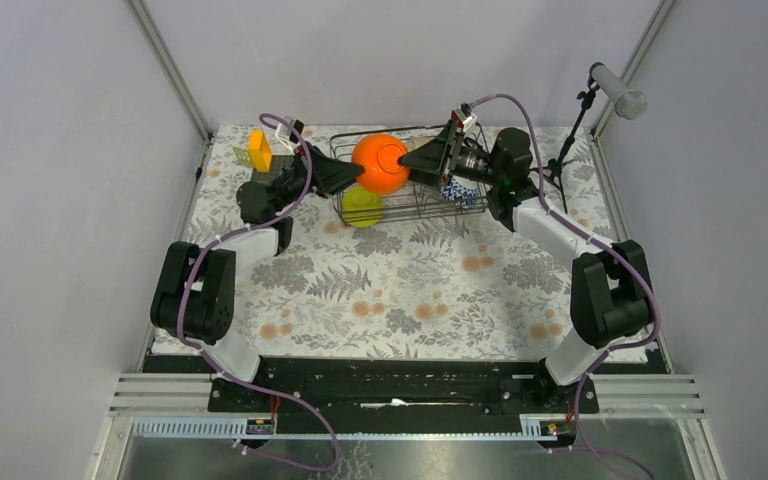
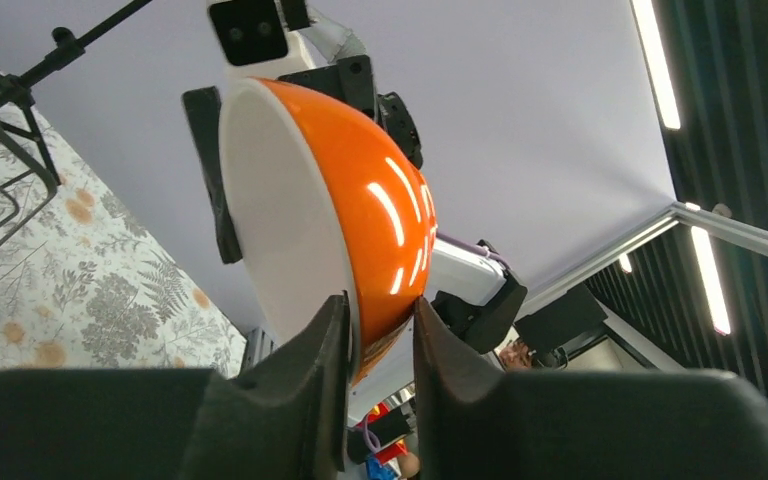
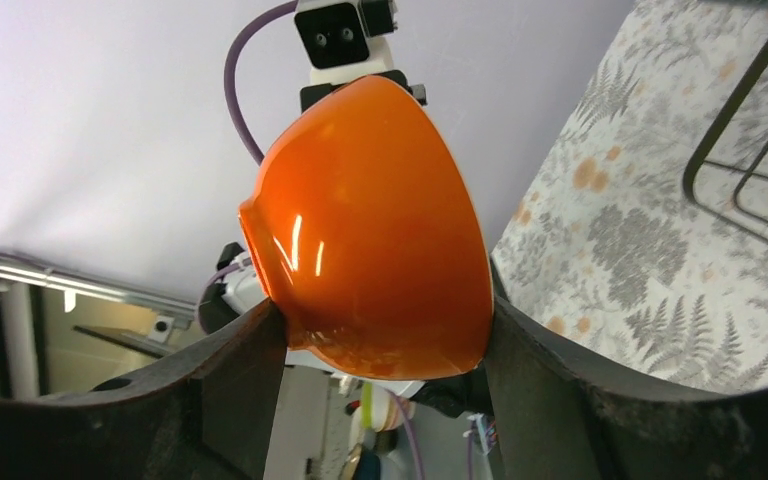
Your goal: Unload the bowls from the dish rack
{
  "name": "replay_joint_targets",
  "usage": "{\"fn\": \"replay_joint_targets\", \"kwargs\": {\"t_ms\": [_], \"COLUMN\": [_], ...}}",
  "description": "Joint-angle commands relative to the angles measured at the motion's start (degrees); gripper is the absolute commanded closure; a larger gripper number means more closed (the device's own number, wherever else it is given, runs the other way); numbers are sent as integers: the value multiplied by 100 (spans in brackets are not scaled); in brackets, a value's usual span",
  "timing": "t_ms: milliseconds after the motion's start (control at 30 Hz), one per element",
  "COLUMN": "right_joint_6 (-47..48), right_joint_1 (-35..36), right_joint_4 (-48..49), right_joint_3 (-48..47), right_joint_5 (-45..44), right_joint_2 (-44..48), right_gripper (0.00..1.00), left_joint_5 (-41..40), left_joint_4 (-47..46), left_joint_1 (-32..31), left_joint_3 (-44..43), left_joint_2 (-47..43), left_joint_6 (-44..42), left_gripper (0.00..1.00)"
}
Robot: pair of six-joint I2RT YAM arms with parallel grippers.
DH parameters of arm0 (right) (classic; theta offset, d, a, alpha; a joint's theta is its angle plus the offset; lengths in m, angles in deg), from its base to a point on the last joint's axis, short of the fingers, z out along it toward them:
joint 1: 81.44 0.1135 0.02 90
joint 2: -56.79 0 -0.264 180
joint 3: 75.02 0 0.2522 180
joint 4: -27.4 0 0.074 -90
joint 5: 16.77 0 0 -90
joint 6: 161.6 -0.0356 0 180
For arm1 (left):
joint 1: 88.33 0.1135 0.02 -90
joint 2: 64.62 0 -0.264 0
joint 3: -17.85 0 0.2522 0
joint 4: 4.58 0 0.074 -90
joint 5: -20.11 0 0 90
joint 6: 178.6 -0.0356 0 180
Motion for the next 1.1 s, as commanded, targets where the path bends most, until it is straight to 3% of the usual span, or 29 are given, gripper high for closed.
{"fn": "replay_joint_targets", "kwargs": {"t_ms": [0,33,100,233,333,467,567,800,933,1067], "right_joint_6": [31,7,-77,-218,-110,467,1158,2778,3168,3502], "right_joint_1": [39,43,57,74,74,75,75,75,79,92], "right_joint_4": [325,369,486,714,614,-107,-919,-2828,-3441,-3732], "right_joint_3": [-19,-11,-2,57,62,-44,-186,-742,-1009,-1109], "right_joint_5": [215,228,256,241,161,-49,-344,-1377,-1929,-2563], "right_joint_2": [-118,-137,-179,-233,-225,-130,15,230,264,355], "right_gripper": [36,35,32,18,1,0,0,0,0,0], "left_joint_5": [-10,-3,13,25,52,89,96,-830,-1692,-2675], "left_joint_4": [-774,-774,-776,-779,-726,-6,1203,5953,7738,8868], "left_joint_1": [-49,-57,-72,-77,-78,-41,14,108,108,107], "left_joint_3": [-346,-366,-402,-423,-380,-229,-166,-502,-794,-878], "left_joint_2": [-13,-6,6,-40,-81,-295,-670,-1892,-2231,-2575], "left_joint_6": [134,143,168,200,164,-282,-1073,-4301,-5351,-5802], "left_gripper": [84,94,100,100,100,100,100,100,100,100]}}
